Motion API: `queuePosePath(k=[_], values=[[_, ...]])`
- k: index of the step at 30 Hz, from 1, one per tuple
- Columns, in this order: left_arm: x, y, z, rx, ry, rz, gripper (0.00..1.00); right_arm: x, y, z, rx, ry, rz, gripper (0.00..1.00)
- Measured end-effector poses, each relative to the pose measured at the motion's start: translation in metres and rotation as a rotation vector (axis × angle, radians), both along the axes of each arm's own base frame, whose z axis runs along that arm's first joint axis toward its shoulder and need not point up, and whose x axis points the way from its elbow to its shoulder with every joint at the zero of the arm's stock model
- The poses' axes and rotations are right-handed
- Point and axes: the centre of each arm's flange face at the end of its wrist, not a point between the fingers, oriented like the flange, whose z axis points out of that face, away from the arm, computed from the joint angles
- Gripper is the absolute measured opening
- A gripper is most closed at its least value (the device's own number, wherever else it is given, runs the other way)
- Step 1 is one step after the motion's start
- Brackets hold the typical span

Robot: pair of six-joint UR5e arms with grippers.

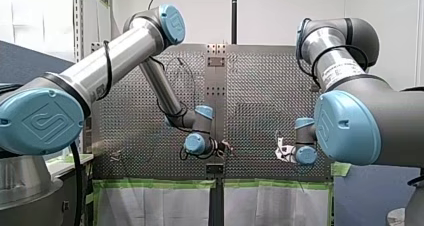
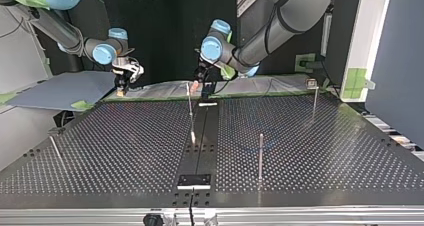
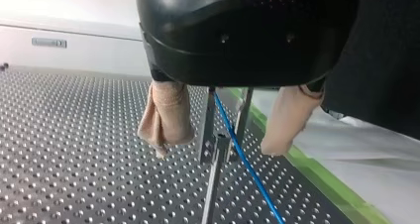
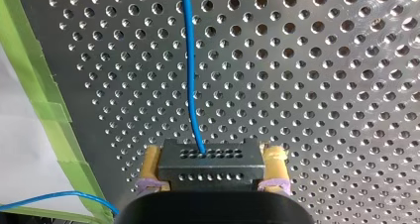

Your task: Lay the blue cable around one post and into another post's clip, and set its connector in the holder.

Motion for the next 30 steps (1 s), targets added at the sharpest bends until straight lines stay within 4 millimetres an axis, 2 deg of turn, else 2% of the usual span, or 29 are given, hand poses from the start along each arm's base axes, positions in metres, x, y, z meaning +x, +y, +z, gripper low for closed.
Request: queuePosePath(k=[11, 30], values=[[-0.002, -0.008, 0.016, -0.001, -0.023, -0.033, 0.98, 0.0, 0.001, -0.002, 0.003, -0.003, -0.001, 0.18], [-0.017, -0.026, 0.017, -0.073, 0.019, -0.134, 0.98, 0.0, 0.001, -0.005, 0.004, -0.003, 0.001, 0.18]])
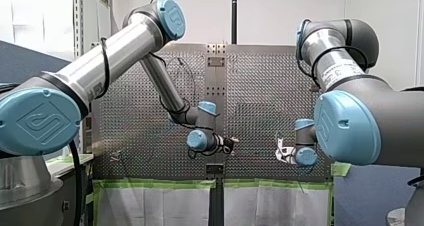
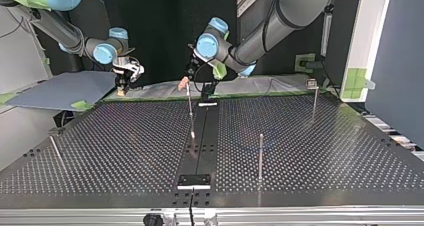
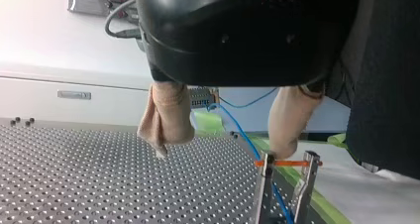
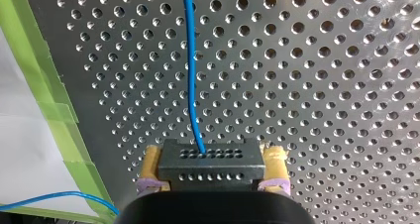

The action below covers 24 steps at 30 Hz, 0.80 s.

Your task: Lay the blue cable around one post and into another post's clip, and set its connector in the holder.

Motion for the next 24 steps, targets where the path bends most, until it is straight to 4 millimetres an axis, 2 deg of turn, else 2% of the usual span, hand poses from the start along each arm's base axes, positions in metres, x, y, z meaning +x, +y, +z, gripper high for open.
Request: queuePosePath(k=[24], values=[[0.0004, 0.0011, -0.0001, -0.022, 0.018, 0.025, 0.98, -0.0001, 0.0006, -0.0023, 0.003, 0.001, 0.0, 0.18]])
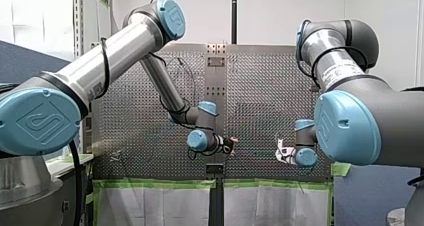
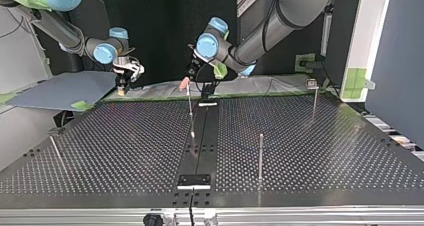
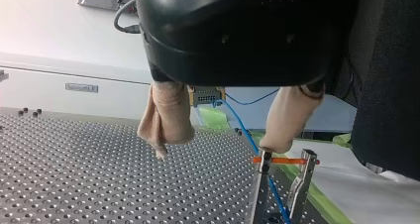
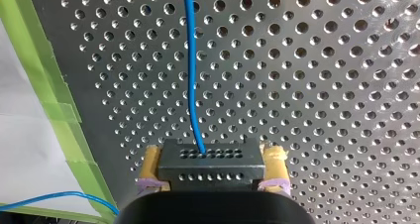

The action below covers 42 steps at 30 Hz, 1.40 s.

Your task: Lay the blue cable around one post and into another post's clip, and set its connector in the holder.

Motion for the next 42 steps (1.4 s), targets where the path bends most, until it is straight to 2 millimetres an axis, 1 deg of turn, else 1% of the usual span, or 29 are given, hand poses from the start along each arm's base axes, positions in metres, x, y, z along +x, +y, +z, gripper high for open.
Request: queuePosePath(k=[11, 23, 26, 32, 38, 42], values=[[0.001, 0.001, 0.0, 0.002, 0.001, 0.002, 0.98, 0.0, 0.0, -0.001, 0.001, 0.0, 0.0, 0.18], [0.003, 0.016, -0.004, 0.042, 0.043, 0.095, 0.98, 0.0, 0.0, -0.002, 0.002, 0.0, 0.0, 0.18], [0.0, 0.018, -0.006, 0.063, 0.054, 0.12, 0.98, 0.0, 0.0, -0.002, 0.002, 0.0, 0.0, 0.18], [-0.012, 0.026, -0.009, 0.118, 0.074, 0.156, 0.98, 0.0, 0.0, -0.002, -0.002, 0.0, 0.0, 0.18], [-0.022, 0.035, 0.002, 0.112, 0.054, 0.186, 0.98, 0.0, 0.0, -0.002, -0.004, -0.001, 0.0, 0.18], [-0.03, 0.038, 0.016, 0.068, 0.037, 0.205, 0.98, 0.0, 0.0, -0.003, -0.003, -0.003, -0.001, 0.18]])
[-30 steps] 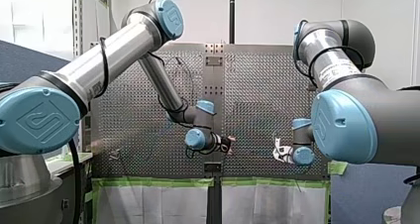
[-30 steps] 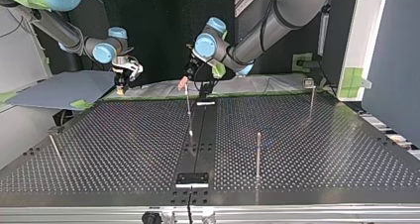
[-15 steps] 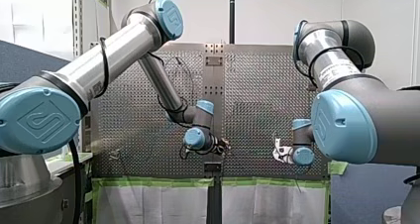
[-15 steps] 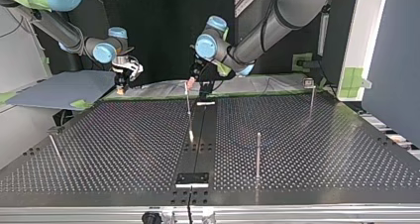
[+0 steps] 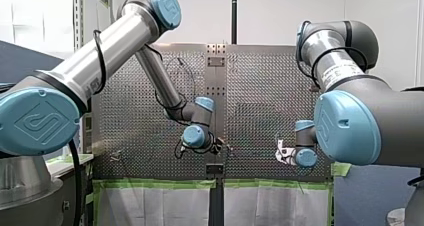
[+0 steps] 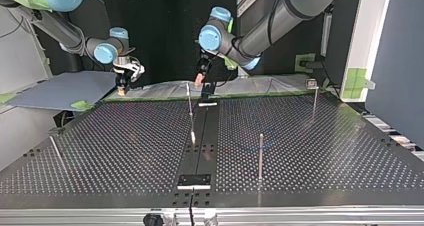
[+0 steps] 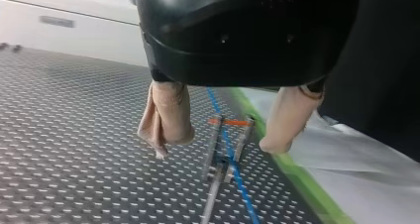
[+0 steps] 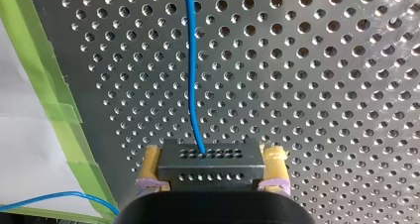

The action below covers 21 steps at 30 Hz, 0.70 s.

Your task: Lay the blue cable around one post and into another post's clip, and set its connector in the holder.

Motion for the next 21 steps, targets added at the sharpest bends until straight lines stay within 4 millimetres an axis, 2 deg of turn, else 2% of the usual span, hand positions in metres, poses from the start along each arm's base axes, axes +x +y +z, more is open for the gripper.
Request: queuePosePath(k=[8, 21], values=[[-0.026, 0.008, 0.024, -0.079, 0.004, 0.02, 0.98, 0.0, 0.0, -0.001, 0.004, -0.008, -0.002, 0.18], [-0.068, 0.047, 0.051, -0.134, 0.113, 0.099, 0.98, 0.0, 0.001, -0.003, 0.008, -0.015, -0.001, 0.18]])
